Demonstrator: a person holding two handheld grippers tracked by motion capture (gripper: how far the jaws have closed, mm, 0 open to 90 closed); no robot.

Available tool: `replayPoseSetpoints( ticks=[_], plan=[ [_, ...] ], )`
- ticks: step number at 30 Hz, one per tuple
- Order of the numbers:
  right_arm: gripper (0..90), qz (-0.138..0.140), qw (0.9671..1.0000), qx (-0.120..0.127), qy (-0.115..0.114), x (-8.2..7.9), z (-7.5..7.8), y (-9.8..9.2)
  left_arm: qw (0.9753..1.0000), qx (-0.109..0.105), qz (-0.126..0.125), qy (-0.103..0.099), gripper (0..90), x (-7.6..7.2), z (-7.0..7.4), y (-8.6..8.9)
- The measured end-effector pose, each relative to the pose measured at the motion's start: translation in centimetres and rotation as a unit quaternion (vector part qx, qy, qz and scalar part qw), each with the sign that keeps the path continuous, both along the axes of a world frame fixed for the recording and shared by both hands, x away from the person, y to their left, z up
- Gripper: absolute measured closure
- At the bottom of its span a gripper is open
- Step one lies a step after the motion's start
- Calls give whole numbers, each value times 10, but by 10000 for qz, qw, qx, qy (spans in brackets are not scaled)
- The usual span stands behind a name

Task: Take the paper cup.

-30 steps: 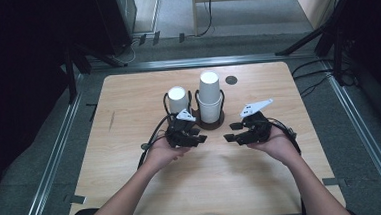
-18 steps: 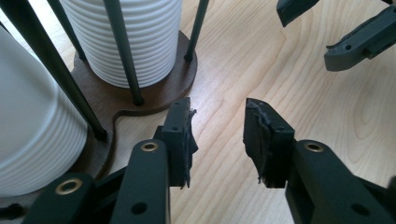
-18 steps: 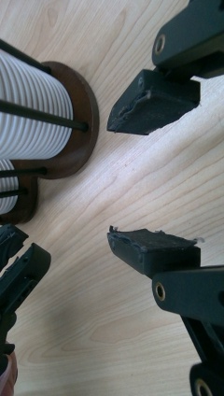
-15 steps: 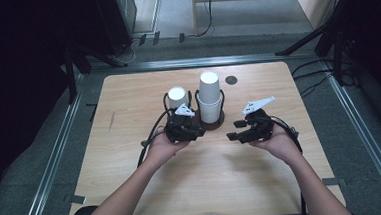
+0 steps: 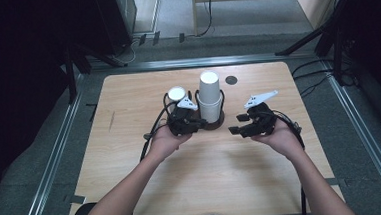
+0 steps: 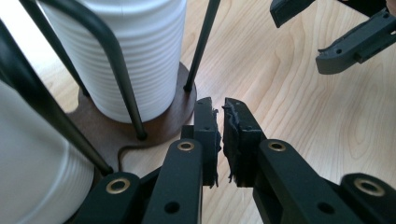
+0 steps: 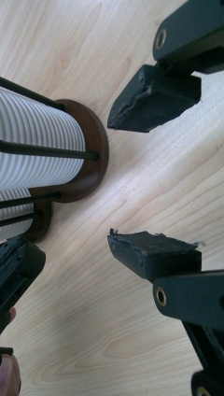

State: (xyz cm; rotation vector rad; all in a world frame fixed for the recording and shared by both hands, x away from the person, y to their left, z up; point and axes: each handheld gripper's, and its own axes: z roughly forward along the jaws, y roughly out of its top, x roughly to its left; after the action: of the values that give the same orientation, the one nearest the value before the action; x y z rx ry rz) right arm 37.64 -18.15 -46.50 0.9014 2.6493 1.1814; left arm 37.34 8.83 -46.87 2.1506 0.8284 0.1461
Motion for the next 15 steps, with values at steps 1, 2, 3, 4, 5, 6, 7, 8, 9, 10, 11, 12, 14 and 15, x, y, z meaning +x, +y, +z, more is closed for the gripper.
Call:
replayPoseSetpoints(
  ticks=[1, 2, 3, 4, 5, 6, 7, 8, 9, 10, 11, 12, 14, 15],
  plan=[
    [380, 9, 10000, -4, -16, 1, 1, 0, 10000, -21, -3, 15, 845, 1, 1, 0],
    [380, -16, 10000, 9, 6, 2, 4, -1, 10000, -4, 11, 8, 850, 3, 1, 0],
    [379, -8, 10000, 37, 13, 3, 6, -2, 10000, -16, 5, 10, 853, 4, 2, 1],
    [379, -16, 10000, 44, 20, 4, 8, -2, 10000, -36, -7, 29, 865, 5, 3, 1],
    [377, -6, 10000, 36, 28, 5, 10, -2, 10000, -74, 19, 10, 869, 6, 4, 1],
    [375, -10, 10000, 31, 23, 7, 13, -2, 9999, -97, 11, 40, 876, 7, 5, 1],
    [373, -3, 10000, 30, 38, 8, 15, -1, 9999, -94, -1, 48, 878, 9, 6, 1],
    [369, -2, 10000, 22, 28, 9, 17, -1, 9999, -113, 8, 28, 881, 9, 6, 1],
    [364, 13, 10000, 21, 12, 10, 20, -1, 9999, -156, 14, 49, 885, 10, 5, 1],
    [356, 22, 10000, 12, -8, 11, 22, 0, 9998, -179, 16, 78, 888, 10, 5, 1],
    [353, 13, 10000, 9, -22, 12, 24, 1, 9998, -181, 28, 85, 890, 11, 4, 0],
    [352, 11, 10000, 15, -30, 14, 26, 1, 9998, -194, 40, 102, 891, 11, 4, -1],
    [350, 0, 10000, -8, -12, 17, 30, 2, 9997, -201, 38, 126, 892, 12, 3, -2],
    [350, 9, 10000, -18, -3, 18, 32, 3, 9997, -215, 50, 138, 894, 13, 3, -2]
  ],
)
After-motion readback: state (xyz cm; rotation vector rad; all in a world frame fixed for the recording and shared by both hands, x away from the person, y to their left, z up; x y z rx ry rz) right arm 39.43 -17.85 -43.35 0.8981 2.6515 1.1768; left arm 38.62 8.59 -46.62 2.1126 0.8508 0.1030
